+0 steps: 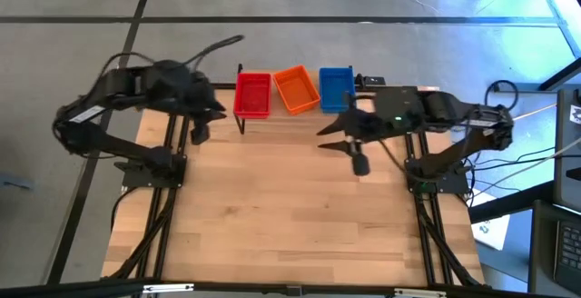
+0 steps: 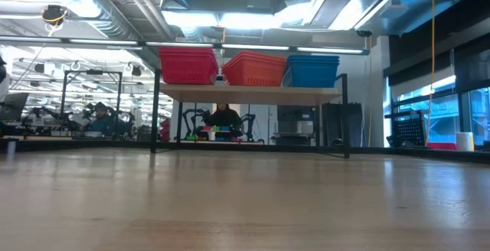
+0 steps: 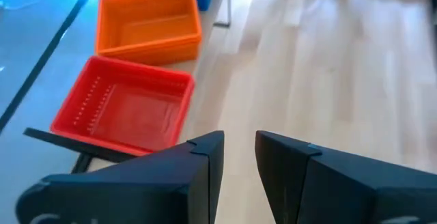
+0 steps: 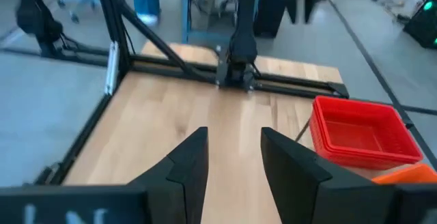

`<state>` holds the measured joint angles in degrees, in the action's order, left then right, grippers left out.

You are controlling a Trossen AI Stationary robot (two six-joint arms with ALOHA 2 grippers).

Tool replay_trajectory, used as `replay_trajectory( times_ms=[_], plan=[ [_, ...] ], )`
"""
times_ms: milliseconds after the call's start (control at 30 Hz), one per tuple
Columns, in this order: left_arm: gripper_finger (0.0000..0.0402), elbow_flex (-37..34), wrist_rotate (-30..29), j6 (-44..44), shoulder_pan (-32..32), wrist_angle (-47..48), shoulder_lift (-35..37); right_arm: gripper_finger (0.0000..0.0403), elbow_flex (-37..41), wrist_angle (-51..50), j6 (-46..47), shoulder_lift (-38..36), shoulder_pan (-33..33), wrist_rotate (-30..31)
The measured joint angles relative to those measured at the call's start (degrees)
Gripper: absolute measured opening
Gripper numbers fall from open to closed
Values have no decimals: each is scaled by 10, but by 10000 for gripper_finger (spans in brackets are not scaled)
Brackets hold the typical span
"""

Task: Stack baskets on shelf by color
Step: Return to Home Position

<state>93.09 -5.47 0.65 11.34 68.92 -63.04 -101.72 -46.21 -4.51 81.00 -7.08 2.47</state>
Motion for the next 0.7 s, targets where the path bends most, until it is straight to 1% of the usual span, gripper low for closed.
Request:
replay_trajectory(
  times_ms=[100, 233, 333, 467, 700],
  plan=[
    [77, -42, -19, 37, -32, -22, 62, 137, 75, 55, 13, -59, -3, 1],
    [77, -142, -47, 90, -76, -84, 159, 137, 190, 146, 29, -152, -3, 19],
    [77, -214, -54, 118, -99, -137, 236, 137, 263, 184, 47, -220, -3, 20],
    [77, -295, -58, 125, -114, -188, 322, 137, 348, 215, 84, -299, -3, 20],
    [77, -408, -60, 125, -115, -274, 459, 137, 520, 369, 89, -426, -3, 20]
  ],
)
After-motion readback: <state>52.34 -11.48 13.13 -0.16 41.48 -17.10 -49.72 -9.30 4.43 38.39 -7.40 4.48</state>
